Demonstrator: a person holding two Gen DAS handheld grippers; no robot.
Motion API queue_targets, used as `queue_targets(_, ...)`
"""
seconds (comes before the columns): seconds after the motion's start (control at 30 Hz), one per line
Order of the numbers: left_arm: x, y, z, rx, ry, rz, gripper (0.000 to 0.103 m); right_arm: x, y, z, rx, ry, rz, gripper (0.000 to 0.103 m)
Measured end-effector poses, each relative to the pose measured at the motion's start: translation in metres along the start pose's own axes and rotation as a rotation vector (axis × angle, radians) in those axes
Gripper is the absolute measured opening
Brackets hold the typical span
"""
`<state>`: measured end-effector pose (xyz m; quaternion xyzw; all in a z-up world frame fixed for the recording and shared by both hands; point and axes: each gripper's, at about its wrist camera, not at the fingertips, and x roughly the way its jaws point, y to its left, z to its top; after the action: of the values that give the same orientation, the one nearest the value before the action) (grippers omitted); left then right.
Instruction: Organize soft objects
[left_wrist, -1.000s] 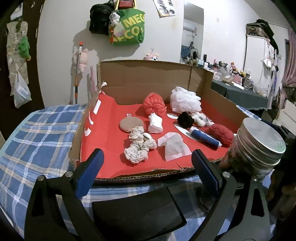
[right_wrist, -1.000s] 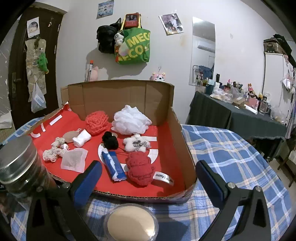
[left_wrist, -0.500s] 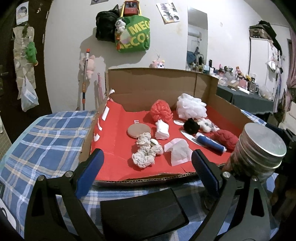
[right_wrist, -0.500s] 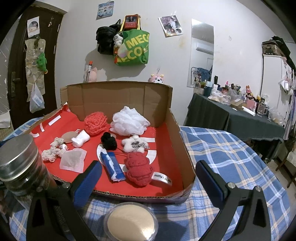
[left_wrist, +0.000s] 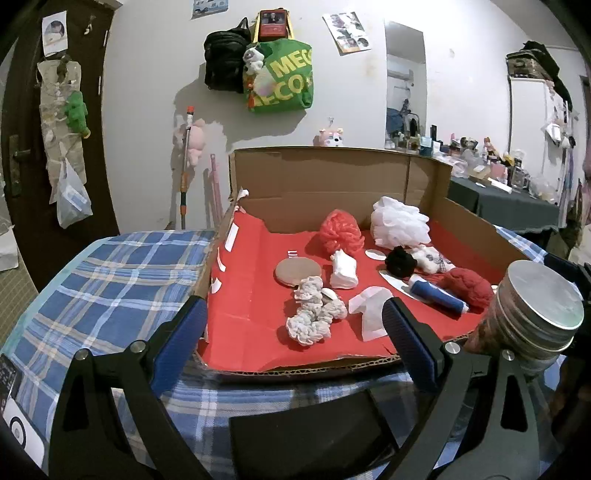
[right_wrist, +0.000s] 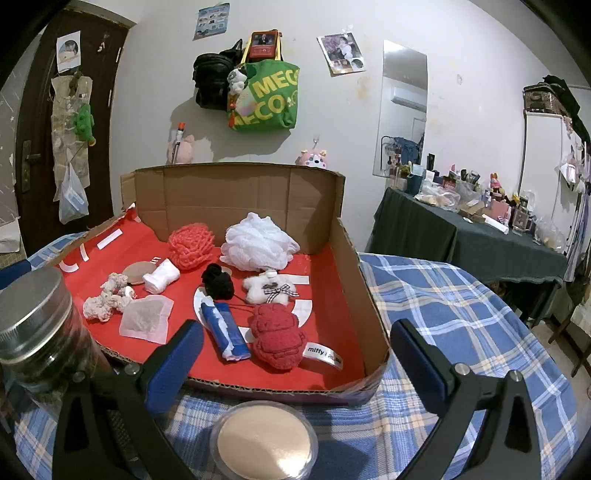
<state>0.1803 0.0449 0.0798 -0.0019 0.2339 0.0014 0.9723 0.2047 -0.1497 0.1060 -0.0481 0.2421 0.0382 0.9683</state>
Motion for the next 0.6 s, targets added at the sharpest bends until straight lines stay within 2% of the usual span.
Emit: queue_targets(0.6,0.0062,-0.0006,-0.0017,0.012,0.03,-0.007,0.097,-0.0004,0.0005,-0.0001,0.0,-0.001,-0.001,0.103)
